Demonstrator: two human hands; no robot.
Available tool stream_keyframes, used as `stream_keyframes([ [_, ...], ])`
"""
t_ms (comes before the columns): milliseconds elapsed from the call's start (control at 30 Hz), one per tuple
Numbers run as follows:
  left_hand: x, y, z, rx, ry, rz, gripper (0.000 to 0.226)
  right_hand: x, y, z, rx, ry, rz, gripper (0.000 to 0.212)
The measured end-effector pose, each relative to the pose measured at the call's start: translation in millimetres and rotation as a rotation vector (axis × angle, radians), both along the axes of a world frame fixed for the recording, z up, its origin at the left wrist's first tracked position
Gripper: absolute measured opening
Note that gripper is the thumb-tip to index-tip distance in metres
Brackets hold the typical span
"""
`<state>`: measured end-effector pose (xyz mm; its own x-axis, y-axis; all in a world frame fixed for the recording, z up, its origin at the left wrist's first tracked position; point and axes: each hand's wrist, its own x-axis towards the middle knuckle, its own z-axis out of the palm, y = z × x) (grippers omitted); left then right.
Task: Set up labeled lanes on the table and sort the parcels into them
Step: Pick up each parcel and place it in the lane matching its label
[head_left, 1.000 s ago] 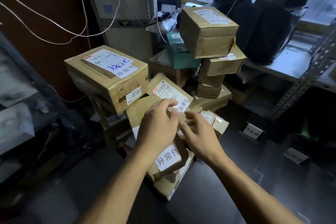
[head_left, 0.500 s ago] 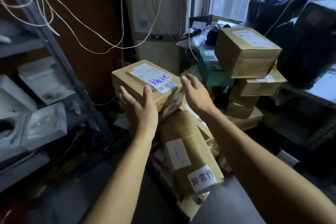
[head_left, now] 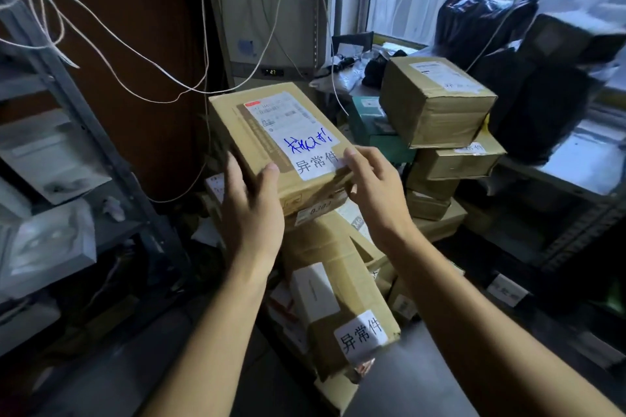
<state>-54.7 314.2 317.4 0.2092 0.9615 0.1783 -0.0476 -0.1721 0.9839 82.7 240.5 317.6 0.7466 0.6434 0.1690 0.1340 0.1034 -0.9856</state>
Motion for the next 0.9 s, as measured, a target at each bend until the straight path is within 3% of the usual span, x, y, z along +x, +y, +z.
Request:
stream_keyframes([
  [200, 13.2, -51.5, 3.9, 0.114, -0.092, -0.218, 0.050, 7.3, -80.8, -4.7, 0.008, -0.058, -0.017, 0.028],
  [333, 24.1, -94.8, -1.4, 0.094, -0.125, -0.450, 0.037, 11.8, -146.9, -13.5, 0.071, -0.022, -0.114, 0.040],
  [600, 39.5, -227.1, -28.7, 0.029, -0.078, -0.806, 0.040, -4.0, -317.3, -38.7, 0.056, 0.046, -0.257, 0.044],
  [900, 67.8, -390.7, -64.6, -0.082, 0.010, -1.208, 0.051, -27.7, -504.2, -77.6, 0.002, 0.180, -0.595, 0.044],
])
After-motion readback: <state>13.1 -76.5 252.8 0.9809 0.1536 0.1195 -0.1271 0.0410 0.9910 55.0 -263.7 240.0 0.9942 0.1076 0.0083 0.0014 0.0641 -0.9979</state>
